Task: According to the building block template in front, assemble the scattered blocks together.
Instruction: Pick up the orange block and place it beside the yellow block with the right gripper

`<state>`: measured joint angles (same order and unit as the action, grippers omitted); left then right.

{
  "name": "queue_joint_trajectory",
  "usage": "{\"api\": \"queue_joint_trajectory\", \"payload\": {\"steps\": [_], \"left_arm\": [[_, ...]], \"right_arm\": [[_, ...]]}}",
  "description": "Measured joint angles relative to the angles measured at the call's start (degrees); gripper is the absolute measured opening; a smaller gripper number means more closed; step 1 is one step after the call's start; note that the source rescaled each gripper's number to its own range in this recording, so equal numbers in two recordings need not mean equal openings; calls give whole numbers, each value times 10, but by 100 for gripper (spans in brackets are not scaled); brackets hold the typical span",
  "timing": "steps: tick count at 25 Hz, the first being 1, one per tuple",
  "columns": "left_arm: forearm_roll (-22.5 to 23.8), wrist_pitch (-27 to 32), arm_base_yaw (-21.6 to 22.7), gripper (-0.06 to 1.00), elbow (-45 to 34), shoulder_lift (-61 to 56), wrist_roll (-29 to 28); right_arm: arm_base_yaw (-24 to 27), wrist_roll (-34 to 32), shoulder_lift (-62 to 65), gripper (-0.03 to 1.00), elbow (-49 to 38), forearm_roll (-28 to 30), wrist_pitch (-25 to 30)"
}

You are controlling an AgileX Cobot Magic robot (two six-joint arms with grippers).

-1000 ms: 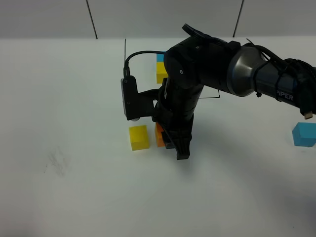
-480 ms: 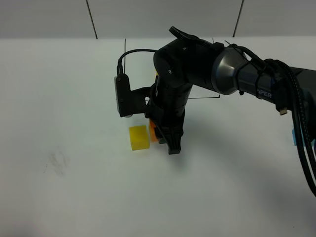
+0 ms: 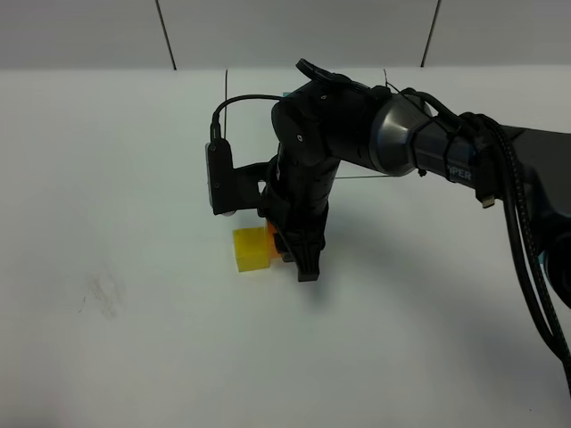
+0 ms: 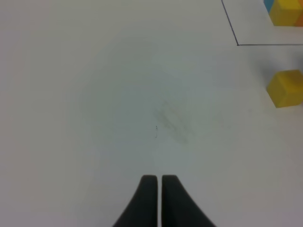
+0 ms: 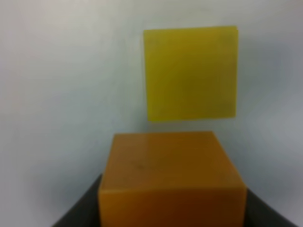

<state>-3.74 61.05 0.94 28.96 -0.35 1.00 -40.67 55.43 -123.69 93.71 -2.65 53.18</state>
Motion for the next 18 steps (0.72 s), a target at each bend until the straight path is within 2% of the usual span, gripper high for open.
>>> {"api": "queue_joint_trajectory", "payload": {"steps": [8, 18], "left_arm": [[0, 0, 0, 0, 0, 0, 0], [0, 0, 0, 0, 0, 0, 0]], "right_arm": [[0, -10, -9, 46, 6, 26, -5], [0, -13, -9, 46, 7, 31, -12]]}}
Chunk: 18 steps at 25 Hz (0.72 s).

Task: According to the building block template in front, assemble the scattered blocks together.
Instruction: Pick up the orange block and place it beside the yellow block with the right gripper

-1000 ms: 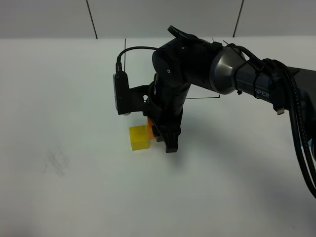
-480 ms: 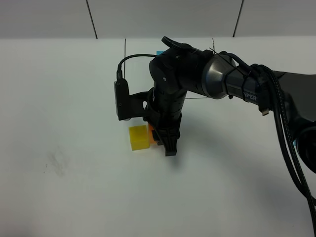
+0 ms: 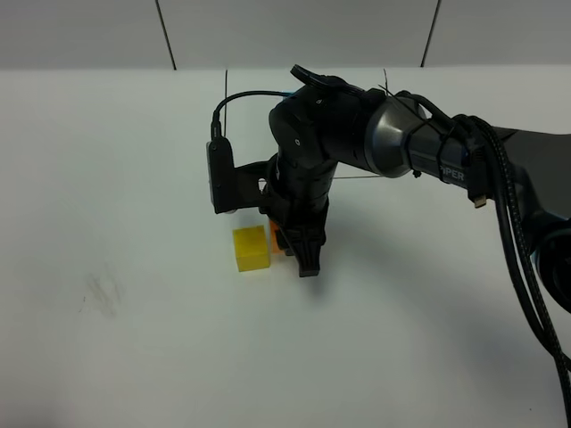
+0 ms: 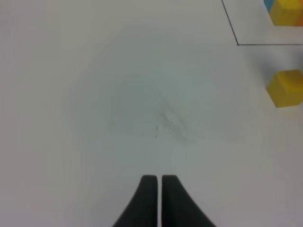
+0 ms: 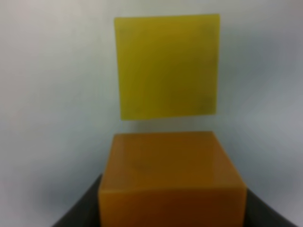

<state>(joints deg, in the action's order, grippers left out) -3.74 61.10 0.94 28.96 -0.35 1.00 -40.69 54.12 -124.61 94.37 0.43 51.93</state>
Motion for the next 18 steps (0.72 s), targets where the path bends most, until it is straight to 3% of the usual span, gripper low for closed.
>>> {"api": "queue_joint_trajectory", "payload": {"steps": [18], "left_arm": [[0, 0, 0, 0, 0, 0, 0]], "right_arm": [[0, 27, 0, 46, 0, 3, 0]]}}
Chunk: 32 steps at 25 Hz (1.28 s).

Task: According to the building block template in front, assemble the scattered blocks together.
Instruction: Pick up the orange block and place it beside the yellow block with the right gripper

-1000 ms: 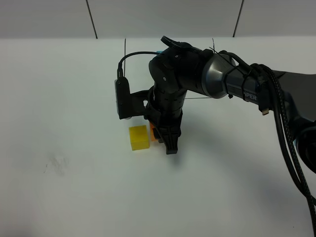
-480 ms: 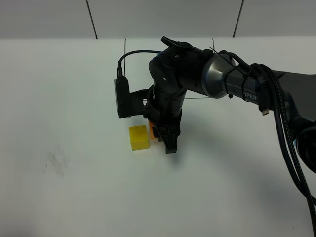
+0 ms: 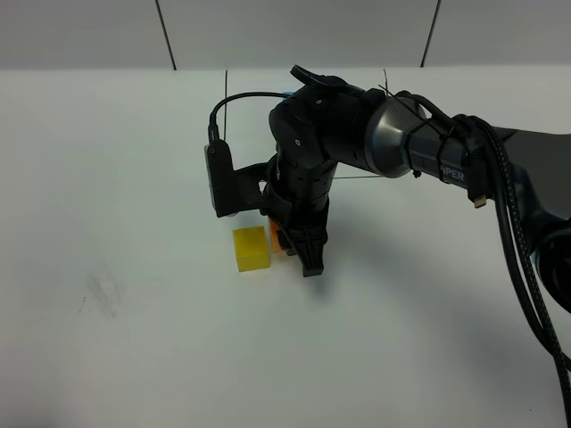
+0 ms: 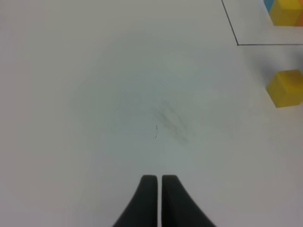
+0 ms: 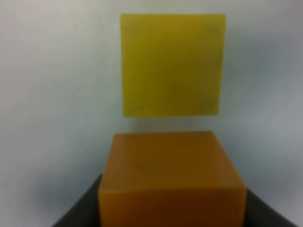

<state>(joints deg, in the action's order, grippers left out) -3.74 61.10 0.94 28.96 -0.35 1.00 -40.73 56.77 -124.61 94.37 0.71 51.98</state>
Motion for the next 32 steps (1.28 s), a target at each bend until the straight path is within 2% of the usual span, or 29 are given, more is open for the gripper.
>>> {"api": "queue_joint_trajectory", "payload": {"steps": [24, 32], "left_arm": [[0, 0, 0, 0, 0, 0, 0], [0, 0, 0, 0, 0, 0, 0]], "right_arm": [[0, 8, -4, 46, 1, 0, -1], [0, 8, -36, 46, 55, -4, 39]]}}
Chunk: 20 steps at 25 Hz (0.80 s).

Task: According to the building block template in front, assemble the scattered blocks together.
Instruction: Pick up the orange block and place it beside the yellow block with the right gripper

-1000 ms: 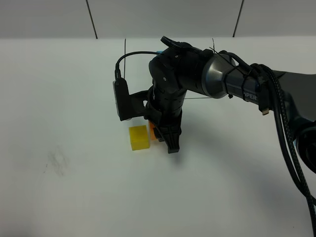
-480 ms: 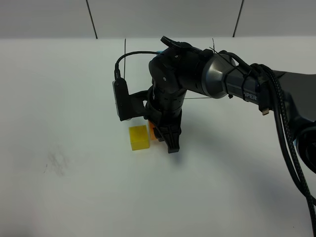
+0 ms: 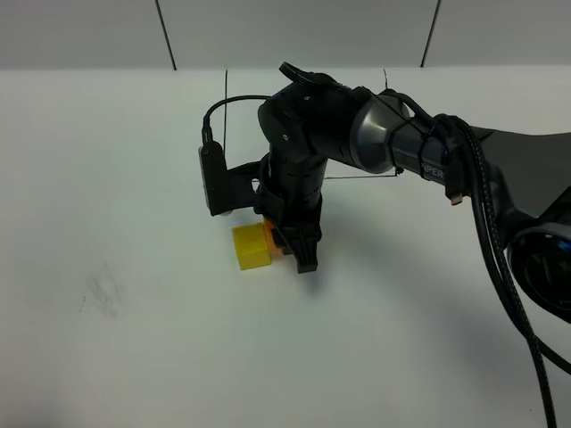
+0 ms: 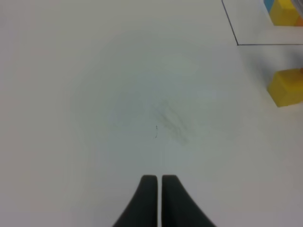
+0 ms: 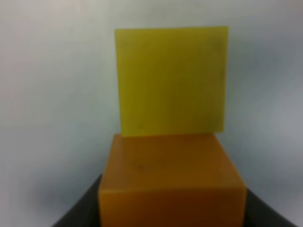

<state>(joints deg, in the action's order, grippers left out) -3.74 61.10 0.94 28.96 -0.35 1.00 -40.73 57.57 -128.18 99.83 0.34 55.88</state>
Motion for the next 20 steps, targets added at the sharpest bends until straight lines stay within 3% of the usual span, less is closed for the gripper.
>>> {"api": "queue_joint_trajectory", "payload": {"steps": [20], "left_arm": [[0, 0, 0, 0, 0, 0, 0]], "right_arm": [[0, 7, -30, 46, 19, -8, 7]]}}
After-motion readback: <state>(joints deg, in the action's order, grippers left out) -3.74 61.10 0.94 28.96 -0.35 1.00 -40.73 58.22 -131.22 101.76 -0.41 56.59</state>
